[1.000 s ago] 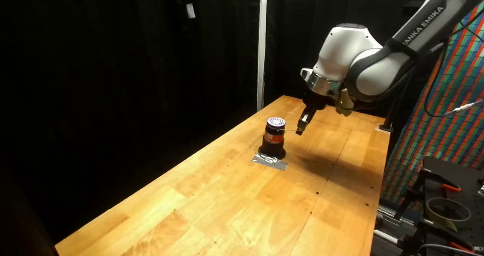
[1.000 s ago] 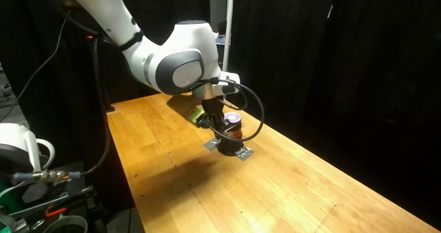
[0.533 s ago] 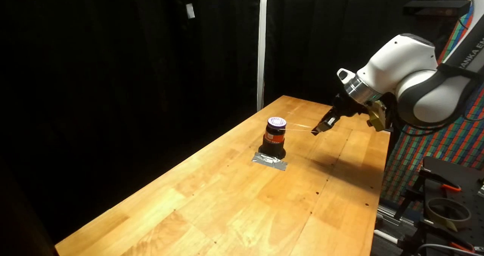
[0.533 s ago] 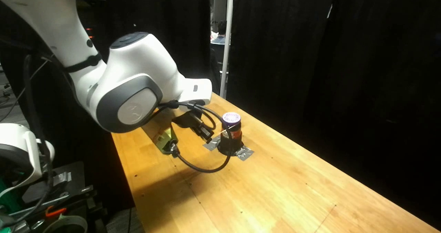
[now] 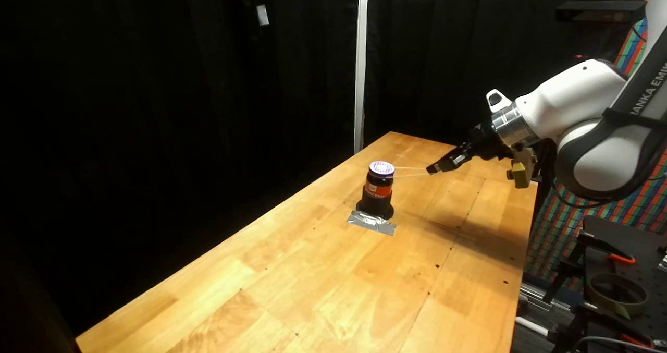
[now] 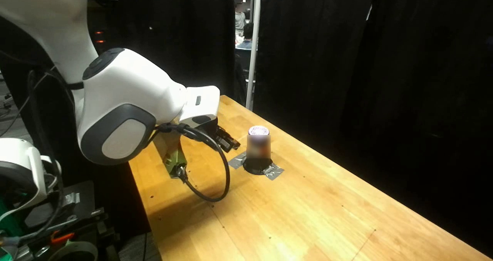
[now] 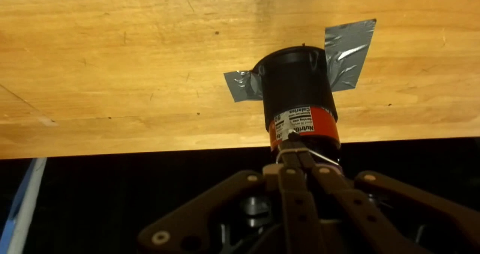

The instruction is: Put the elastic around the bottle

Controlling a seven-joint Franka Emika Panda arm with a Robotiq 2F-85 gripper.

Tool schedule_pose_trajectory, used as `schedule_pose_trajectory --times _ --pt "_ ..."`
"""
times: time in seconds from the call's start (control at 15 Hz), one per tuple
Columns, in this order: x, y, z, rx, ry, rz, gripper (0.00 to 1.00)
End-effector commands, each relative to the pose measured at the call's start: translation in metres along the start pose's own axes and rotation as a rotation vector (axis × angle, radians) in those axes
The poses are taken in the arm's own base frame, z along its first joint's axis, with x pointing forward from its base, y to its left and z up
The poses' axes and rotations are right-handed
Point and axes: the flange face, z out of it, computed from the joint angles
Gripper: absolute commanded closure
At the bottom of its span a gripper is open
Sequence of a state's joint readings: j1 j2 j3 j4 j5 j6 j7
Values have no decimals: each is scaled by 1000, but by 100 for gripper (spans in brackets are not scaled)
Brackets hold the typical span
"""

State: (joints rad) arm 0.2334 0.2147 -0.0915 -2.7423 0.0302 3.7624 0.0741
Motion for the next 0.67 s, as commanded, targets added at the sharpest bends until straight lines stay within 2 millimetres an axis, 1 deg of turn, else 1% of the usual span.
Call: schedule_pose_trajectory --times 0.0,0.27,0.47,0.6 --pt "-10 -7 -3 -21 82 16 96" --pt "-17 -19 -1 -22 132 28 96" --pt "-21 -22 -1 -24 149 35 96" --pt "-11 -22 -1 -2 75 10 96"
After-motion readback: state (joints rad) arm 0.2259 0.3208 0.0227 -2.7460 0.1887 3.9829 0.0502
